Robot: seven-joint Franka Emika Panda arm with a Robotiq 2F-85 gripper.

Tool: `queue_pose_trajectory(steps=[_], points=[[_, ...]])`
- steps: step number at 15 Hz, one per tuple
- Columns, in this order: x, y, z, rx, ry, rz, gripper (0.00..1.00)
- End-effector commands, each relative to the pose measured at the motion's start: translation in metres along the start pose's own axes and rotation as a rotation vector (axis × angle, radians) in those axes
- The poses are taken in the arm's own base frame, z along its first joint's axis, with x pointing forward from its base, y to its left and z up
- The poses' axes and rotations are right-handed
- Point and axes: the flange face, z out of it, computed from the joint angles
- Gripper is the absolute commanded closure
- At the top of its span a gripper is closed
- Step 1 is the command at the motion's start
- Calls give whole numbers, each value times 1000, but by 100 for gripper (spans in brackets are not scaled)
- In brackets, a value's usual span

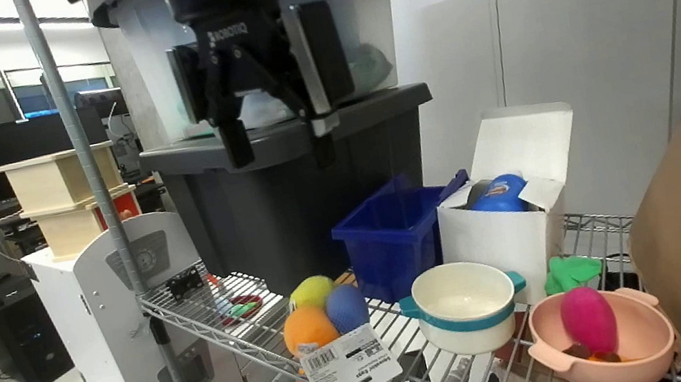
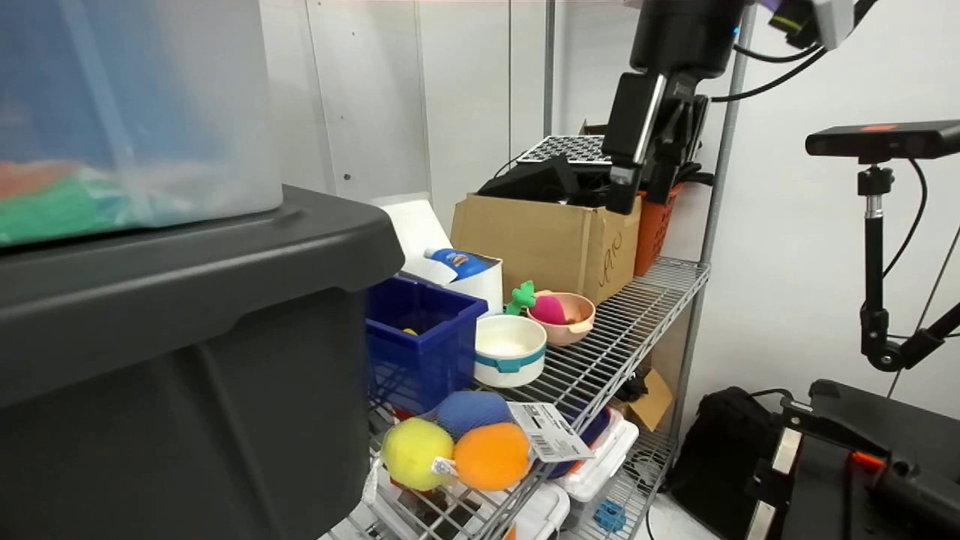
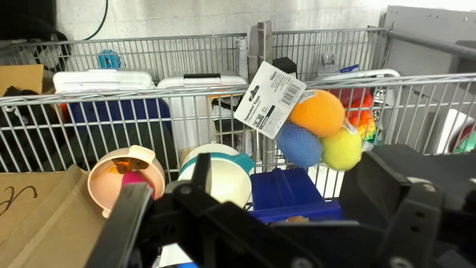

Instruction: Put the radish toy in the pink bowl

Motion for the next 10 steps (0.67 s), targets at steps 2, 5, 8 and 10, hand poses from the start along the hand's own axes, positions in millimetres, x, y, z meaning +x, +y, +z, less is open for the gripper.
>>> queue_pose_trajectory(steps=[2, 5, 8, 10], points=[[-39, -19, -35, 9, 47, -48, 0], [-55, -24, -54, -3, 74, -59, 1], [-72, -29, -69, -17, 80, -69, 1], [-77, -30, -74, -17, 71, -68, 0]])
